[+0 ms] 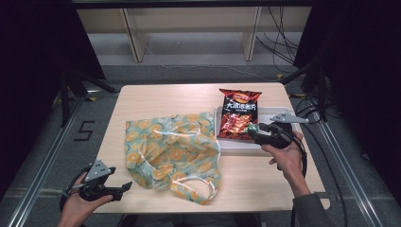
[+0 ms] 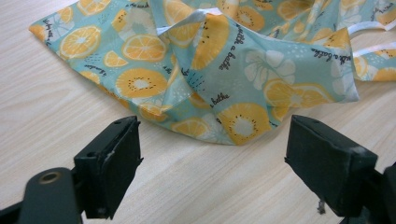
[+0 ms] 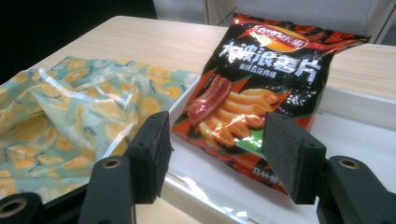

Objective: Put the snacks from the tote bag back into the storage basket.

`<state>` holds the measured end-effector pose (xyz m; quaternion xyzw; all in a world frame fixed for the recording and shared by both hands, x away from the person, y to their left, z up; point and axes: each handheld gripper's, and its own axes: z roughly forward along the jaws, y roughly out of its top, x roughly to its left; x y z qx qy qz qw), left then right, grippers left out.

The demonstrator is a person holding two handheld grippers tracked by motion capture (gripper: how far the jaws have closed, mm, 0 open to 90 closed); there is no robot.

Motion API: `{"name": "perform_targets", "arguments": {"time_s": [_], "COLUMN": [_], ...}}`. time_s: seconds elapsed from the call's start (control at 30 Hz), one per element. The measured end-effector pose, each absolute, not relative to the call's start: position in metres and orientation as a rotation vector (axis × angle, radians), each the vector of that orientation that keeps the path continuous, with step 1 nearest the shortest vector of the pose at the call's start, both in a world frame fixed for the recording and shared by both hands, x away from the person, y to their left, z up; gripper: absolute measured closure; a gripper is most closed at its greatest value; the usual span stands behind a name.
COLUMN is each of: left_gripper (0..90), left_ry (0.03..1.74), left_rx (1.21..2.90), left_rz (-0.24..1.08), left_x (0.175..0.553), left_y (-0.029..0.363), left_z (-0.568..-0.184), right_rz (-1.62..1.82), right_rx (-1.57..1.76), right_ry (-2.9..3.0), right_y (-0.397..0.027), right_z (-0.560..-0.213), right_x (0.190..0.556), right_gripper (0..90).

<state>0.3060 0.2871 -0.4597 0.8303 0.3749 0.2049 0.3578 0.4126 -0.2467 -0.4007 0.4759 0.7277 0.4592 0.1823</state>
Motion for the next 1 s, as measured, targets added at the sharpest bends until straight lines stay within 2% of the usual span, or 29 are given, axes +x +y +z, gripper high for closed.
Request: {"name": "perform_targets", "arguments": {"time_s": [0.33,0.6,0.67,1.0], "left_gripper": [17.4,17.4,17.4,17.4], "left_ry": [0.937,1.001,0.947,0.957], "left_rx": [2.142,2.13,2.146,2.142], "left_rz": [0.538,0.507,0.536,0.53], "left_x": [0.308,0.305,0.307,0.307], "left_y": [0.288,0.285,0.288,0.287], "left_z": [-0.461,-0.461,-0.46,-0.461], "right_rz": [1.267,1.302,1.309,1.281], "right_rx": [1.33,1.307,1.325,1.284], "right_ry": [2.073,2.087,2.086,2.11], "right_y": [-0.247,-0.251,-0.249,-0.247], "right_z": [-0.411,-0.417,-0.418,-0.426], "right_x": [0.396,0.379,0.376,0.365], "right_gripper": [41.2,39.2,38.5,36.8]}}
